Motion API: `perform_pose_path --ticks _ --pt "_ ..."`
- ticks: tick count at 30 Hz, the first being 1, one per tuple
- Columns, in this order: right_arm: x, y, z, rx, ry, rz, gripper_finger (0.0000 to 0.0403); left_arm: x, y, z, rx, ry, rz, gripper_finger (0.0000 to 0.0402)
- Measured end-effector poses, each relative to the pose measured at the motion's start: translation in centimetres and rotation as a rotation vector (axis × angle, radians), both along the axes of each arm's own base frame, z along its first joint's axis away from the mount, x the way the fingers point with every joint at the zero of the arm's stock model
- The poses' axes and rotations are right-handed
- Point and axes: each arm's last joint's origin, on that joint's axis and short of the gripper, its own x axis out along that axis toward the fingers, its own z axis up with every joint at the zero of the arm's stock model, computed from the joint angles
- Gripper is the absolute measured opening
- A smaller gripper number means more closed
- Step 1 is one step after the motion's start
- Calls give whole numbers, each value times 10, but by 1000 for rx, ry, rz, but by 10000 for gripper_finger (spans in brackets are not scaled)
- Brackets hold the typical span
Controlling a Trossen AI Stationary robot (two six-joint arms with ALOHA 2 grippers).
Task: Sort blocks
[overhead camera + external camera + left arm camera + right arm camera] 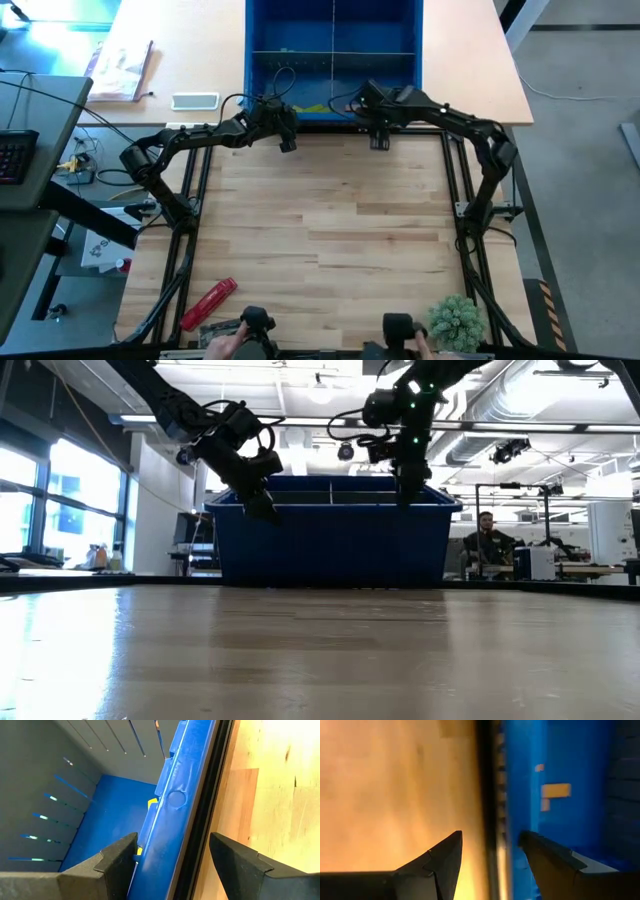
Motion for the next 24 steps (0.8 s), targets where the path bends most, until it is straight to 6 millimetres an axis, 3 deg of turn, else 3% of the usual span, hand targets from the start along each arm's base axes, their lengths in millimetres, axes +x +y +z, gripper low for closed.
perform_pose_path --ticks 7,14,24 --pt "7 -4 -6 -120 -7 11 199 0 0 0 4 5 -4 227" --pt "22 17 21 -132 -71 74 199 0 0 0 8 10 -8 227" --pt "14 -11 12 -23 -179 13 199 0 0 0 -1 -1 -1 227"
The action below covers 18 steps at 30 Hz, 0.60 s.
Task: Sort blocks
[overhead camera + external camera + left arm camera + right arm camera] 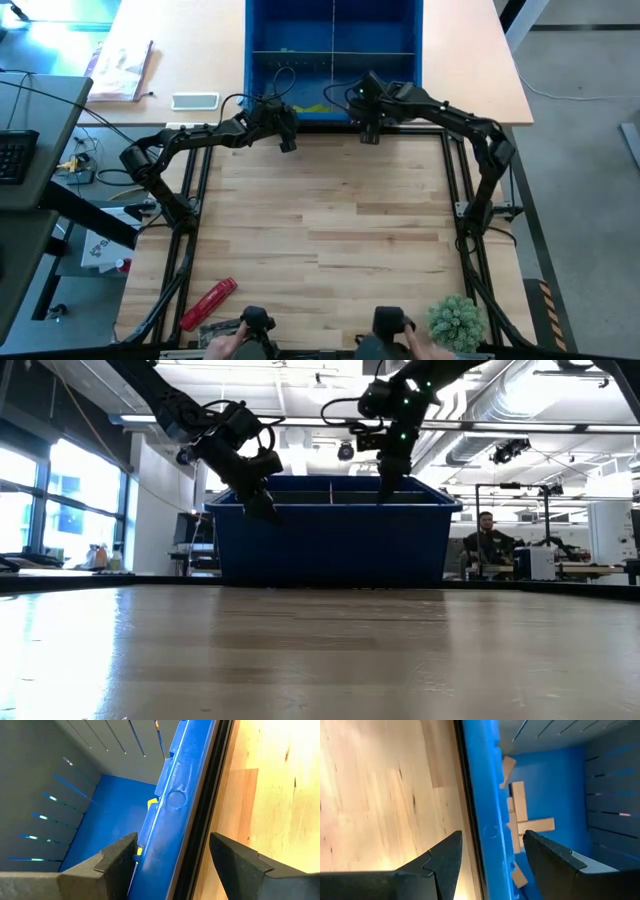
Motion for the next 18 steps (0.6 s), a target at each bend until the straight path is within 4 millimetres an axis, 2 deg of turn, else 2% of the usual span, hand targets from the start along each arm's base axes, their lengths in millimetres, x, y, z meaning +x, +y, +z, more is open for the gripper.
perform_pose_path --ticks 8,12,18 --pt "5 -14 -14 9 -9 11 199 0 0 0 0 0 0 227" --pt "11 -20 -27 -12 30 -3 199 0 0 0 1 0 -1 227" --pt "10 -34 -46 -16 99 -29 199 0 0 0 5 6 -4 227"
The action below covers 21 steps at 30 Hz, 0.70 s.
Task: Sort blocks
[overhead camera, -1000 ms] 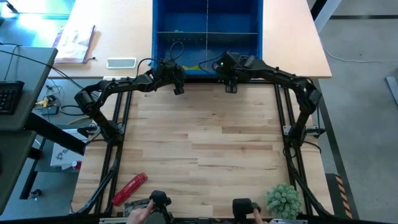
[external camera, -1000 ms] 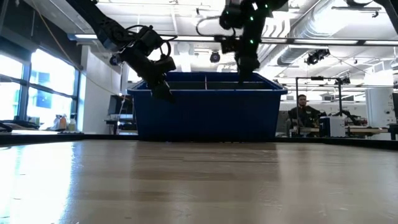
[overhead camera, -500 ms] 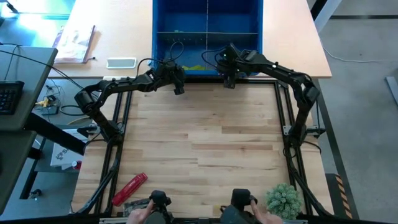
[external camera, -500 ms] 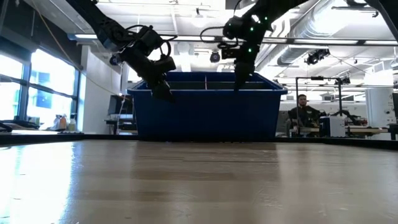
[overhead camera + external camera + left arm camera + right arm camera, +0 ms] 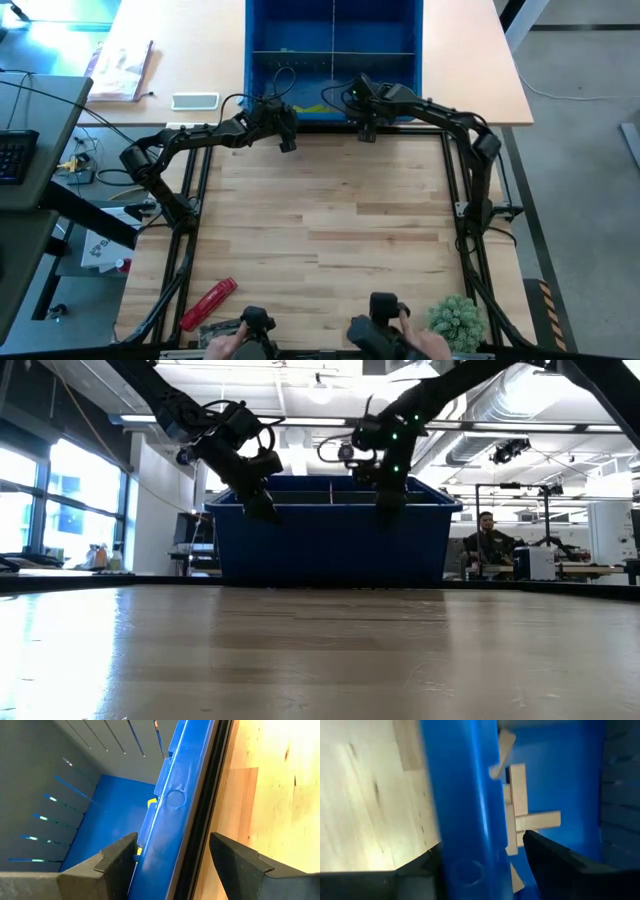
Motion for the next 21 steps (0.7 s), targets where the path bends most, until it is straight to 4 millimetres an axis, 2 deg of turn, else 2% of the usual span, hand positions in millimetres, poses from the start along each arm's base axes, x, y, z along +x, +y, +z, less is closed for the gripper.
perform_pose_path --ticks 8,11,15,21 --pt "2 -6 -13 18 20 -14 197 0 0 0 -6 -7 1 227" --pt "4 -4 -15 20 38 10 184 0 0 0 -15 -15 -18 227" --pt "5 -6 -22 26 60 18 143 1 0 0 -13 -19 -17 227" --pt "7 -7 -25 0 95 36 58 1 1 2 24 -16 -2 227"
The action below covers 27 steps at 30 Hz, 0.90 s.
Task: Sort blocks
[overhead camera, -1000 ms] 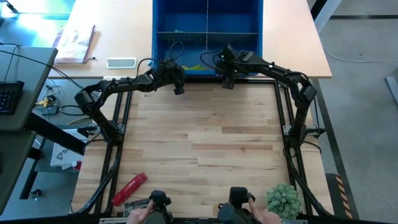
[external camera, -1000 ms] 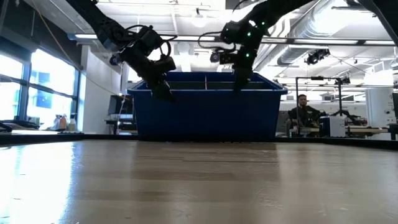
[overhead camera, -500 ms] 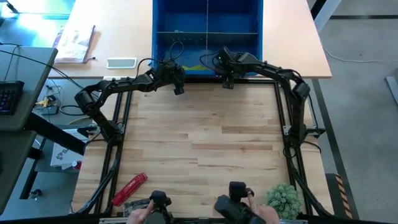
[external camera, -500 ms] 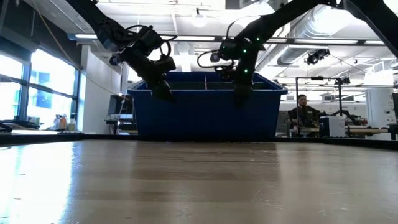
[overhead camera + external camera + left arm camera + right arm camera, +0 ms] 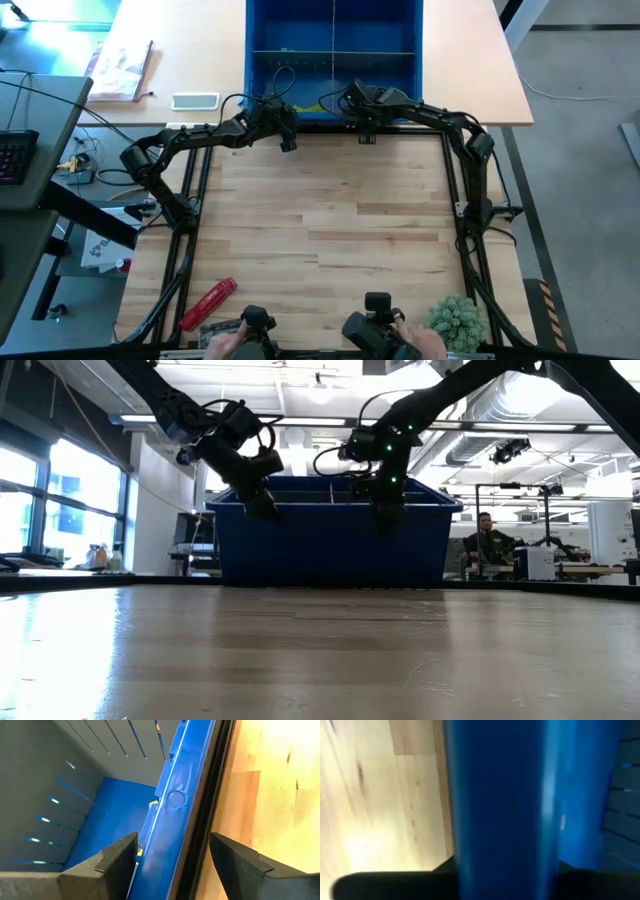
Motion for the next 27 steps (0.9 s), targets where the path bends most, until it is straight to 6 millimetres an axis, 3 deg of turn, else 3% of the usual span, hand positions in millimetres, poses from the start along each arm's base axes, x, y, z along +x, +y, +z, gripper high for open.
perform_pose_path --ticks 15,27 --pt "4 7 0 -65 71 13 46 4 -3 14 153 13 -25 227" --pt "2 22 26 -126 65 41 46 5 -5 15 221 91 -23 227"
